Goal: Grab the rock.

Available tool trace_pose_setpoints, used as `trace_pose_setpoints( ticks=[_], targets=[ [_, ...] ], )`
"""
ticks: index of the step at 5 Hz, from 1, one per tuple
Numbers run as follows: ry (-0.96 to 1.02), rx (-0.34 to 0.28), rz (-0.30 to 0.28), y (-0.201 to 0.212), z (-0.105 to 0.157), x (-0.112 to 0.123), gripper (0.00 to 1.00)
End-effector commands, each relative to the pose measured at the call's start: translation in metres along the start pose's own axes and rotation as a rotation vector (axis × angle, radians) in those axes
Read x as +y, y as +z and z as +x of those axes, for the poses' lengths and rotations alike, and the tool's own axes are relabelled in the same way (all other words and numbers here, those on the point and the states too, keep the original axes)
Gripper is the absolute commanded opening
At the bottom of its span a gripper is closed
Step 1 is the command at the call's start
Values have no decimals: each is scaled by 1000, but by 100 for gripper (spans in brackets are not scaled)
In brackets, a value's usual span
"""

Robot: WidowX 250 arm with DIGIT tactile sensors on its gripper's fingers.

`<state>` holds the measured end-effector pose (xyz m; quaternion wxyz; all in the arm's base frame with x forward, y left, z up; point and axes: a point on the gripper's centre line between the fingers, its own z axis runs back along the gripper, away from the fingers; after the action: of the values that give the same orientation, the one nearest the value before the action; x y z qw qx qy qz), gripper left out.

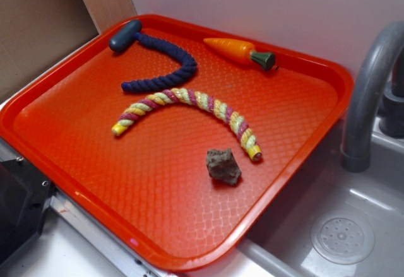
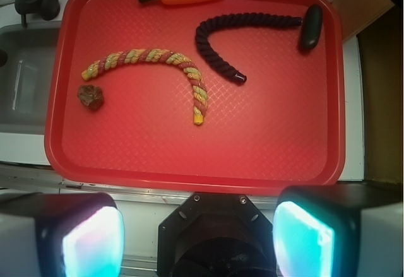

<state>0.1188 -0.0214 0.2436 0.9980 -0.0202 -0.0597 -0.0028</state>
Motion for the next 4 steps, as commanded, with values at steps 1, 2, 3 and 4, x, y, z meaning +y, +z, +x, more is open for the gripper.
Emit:
trace_pose_setpoints(
  ticks=[1, 2, 3, 4],
  targets=[
    [0, 0, 0, 0, 0, 0, 100],
    [140, -55, -91, -14, 8, -20, 100],
    [212, -67, -92, -30, 21, -41, 100],
    [348, -102, -152, -51, 34, -68, 100]
  ],
)
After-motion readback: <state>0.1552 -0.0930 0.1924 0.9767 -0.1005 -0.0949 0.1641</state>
